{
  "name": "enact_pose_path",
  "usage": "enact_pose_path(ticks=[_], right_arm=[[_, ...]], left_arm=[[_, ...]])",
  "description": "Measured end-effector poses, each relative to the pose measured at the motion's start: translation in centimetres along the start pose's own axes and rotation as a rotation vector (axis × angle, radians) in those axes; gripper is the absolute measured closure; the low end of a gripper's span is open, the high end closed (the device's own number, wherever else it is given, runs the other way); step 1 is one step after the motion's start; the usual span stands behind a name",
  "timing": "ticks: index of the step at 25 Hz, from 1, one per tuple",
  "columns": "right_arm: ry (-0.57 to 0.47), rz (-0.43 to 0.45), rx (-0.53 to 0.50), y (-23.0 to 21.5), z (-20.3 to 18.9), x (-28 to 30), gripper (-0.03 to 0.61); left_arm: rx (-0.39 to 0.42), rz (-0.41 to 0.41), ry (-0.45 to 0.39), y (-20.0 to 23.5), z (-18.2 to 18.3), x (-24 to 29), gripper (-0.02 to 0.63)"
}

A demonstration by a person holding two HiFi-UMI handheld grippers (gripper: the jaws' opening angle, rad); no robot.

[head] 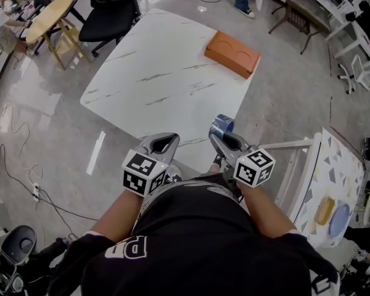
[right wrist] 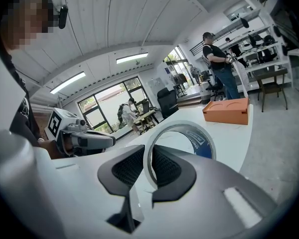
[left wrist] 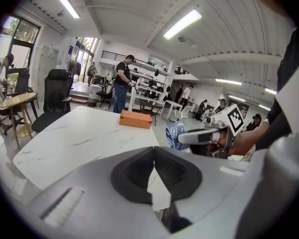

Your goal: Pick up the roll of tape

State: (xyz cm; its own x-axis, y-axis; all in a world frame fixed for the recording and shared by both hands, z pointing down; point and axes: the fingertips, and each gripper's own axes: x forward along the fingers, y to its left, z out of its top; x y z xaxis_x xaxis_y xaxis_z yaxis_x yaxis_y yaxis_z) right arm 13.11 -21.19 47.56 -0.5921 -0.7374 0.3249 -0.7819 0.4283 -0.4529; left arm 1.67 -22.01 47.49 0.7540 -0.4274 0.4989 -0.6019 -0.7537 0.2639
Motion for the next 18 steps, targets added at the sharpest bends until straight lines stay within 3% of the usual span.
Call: enact_pose_path(ticks=[18], right_arm=[[-0.004, -0.008, 0.008, 0.42, -0.46, 0.29, 0.532]], left_arm=[[-0.003, -0.002, -0.005, 0.29, -0.48, -0.44, 0.554]])
